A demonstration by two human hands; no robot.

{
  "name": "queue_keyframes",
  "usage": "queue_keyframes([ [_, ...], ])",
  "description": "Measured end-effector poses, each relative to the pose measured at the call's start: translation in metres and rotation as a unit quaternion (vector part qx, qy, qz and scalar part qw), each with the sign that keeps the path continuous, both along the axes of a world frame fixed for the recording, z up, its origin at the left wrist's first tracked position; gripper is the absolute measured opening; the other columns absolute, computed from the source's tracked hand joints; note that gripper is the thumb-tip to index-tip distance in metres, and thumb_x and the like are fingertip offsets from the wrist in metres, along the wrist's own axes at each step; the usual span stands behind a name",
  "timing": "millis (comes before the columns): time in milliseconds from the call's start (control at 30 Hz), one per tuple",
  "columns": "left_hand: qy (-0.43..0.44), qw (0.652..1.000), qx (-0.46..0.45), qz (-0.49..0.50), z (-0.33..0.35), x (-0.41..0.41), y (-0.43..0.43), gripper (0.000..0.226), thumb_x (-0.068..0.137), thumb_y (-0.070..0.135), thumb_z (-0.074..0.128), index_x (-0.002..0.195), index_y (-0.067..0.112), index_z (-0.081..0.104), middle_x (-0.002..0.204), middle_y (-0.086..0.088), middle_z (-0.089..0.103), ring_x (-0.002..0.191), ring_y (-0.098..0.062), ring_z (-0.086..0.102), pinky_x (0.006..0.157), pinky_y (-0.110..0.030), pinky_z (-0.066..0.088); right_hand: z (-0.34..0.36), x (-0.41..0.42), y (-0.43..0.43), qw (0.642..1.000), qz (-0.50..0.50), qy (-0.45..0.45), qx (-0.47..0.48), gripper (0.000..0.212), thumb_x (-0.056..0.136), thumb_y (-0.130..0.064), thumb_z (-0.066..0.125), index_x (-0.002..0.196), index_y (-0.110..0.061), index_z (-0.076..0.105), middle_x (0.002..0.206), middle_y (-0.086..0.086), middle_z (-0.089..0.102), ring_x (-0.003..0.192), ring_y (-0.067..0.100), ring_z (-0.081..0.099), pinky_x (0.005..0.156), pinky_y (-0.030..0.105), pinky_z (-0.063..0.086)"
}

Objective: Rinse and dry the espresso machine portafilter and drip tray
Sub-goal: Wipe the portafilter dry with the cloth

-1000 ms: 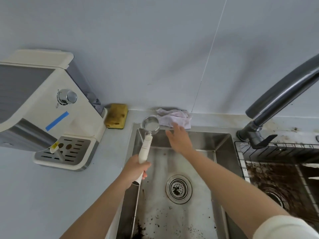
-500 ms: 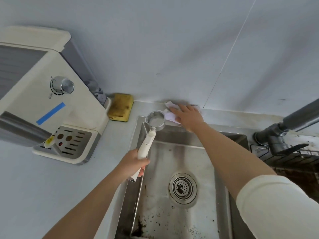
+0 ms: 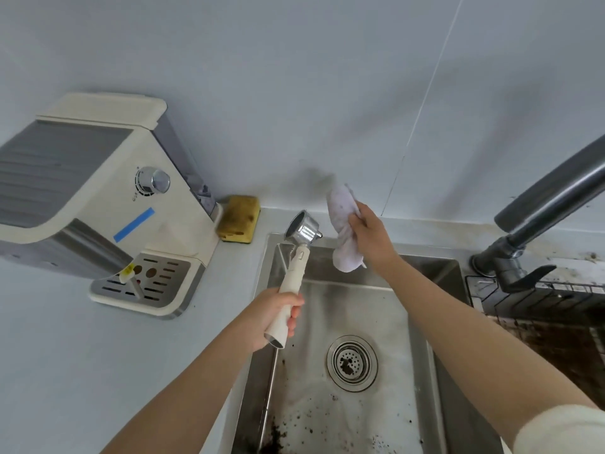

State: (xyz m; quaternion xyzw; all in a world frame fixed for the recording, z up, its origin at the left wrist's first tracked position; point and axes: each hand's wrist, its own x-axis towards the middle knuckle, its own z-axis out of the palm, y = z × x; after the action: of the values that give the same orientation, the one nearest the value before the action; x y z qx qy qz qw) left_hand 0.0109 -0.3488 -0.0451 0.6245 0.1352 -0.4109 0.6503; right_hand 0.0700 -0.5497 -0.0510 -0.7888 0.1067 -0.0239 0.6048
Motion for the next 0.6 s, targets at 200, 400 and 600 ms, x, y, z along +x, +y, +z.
queue_keyframes([
  [200, 0.109, 0.978, -0.163, 0.065, 0.023, -0.024, -0.027, 0.009, 0.076, 0.003, 0.052, 0.076, 0.011, 0.047, 0.044, 0.003, 0.048, 0.031, -0.005, 0.041, 0.031, -0.012, 0.032, 0.021, -0.046, 0.018, 0.995, 0.038, -0.069, -0.06, 0.033, 0.095, -0.008, 0.042, 0.125, 0.002, 0.049, 0.1, 0.016, 0.048, 0.096, 0.027, 0.048, 0.08, 0.011, 0.038],
  [400, 0.149, 0.967, -0.198, 0.057, 0.029, -0.054, -0.041, 0.012, 0.07, 0.004, 0.054, 0.071, 0.013, 0.047, 0.043, 0.005, 0.046, 0.029, -0.004, 0.041, 0.03, -0.011, 0.033, 0.017, -0.076, 0.027, 0.939, 0.032, -0.116, -0.322, 0.054, 0.083, -0.044, 0.035, 0.122, -0.016, 0.06, 0.125, 0.029, 0.046, 0.104, 0.047, 0.046, 0.085, 0.051, 0.04],
  [600, 0.138, 0.975, -0.174, 0.032, 0.035, -0.071, -0.047, 0.023, 0.088, 0.0, 0.042, 0.07, 0.014, 0.045, 0.043, 0.005, 0.044, 0.029, -0.004, 0.039, 0.03, -0.012, 0.032, 0.038, -0.082, 0.028, 0.945, -0.023, -0.03, -0.324, 0.049, 0.093, -0.042, 0.037, 0.14, -0.029, 0.038, 0.139, 0.01, 0.036, 0.119, 0.032, 0.035, 0.098, 0.042, 0.032],
])
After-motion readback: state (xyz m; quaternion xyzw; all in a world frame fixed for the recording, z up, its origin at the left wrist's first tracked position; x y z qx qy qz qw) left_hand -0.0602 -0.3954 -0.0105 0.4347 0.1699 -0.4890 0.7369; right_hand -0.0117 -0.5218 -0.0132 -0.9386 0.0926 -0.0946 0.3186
